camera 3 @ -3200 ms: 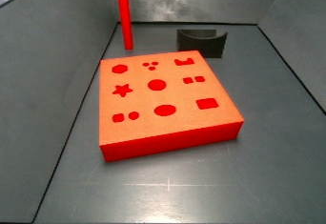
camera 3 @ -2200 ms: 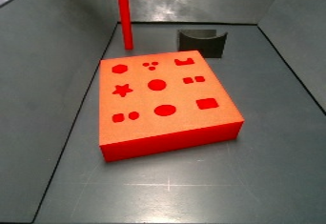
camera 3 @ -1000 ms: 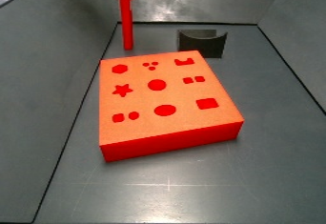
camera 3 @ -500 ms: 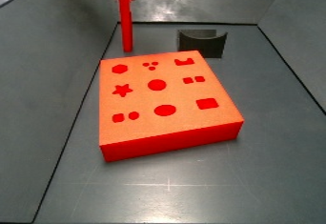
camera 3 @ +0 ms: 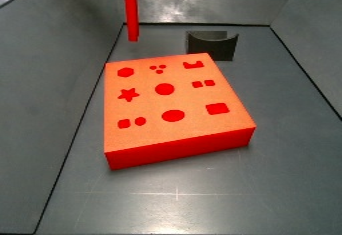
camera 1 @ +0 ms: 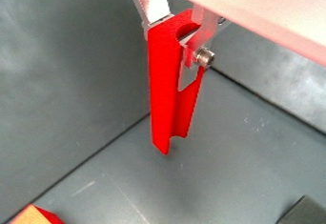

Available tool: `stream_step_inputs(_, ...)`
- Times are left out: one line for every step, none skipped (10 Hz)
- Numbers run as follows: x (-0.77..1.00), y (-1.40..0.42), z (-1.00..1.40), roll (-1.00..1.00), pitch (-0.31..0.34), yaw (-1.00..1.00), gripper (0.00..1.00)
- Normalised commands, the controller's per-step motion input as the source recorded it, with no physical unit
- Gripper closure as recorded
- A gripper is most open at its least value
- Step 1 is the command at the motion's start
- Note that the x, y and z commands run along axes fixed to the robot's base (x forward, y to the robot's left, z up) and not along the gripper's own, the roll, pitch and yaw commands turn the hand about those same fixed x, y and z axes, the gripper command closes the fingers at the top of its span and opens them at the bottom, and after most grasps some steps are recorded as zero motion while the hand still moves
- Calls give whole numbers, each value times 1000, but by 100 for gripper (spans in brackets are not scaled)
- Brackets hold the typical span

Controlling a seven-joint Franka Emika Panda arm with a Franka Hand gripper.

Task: Pick up the arch object. Move up. Rotate the arch object. Move to above the board. Insert the arch object.
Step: Move up, then rotate the arch object.

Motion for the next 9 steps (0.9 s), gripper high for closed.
stream_step_inputs(-4,-13,216,-60,64,11,100)
stream_step_inputs(778,-346,1000,0,0,0,100)
stream_step_inputs(736,-340,926,-1,39,7,100)
stream_step_inputs(621,-252,832,-2,75,16,100)
stream_step_inputs(403,-102,600,-20,98,14,100)
stream_step_inputs(246,-65,397,-26,105,15,100)
stream_step_inputs(0,0,-1000,-317,-13,7,100)
stream_step_inputs(-9,12,-1000,-307,-75,4,100)
stream_step_inputs(-4,19,-1000,-275,-91,-11,100)
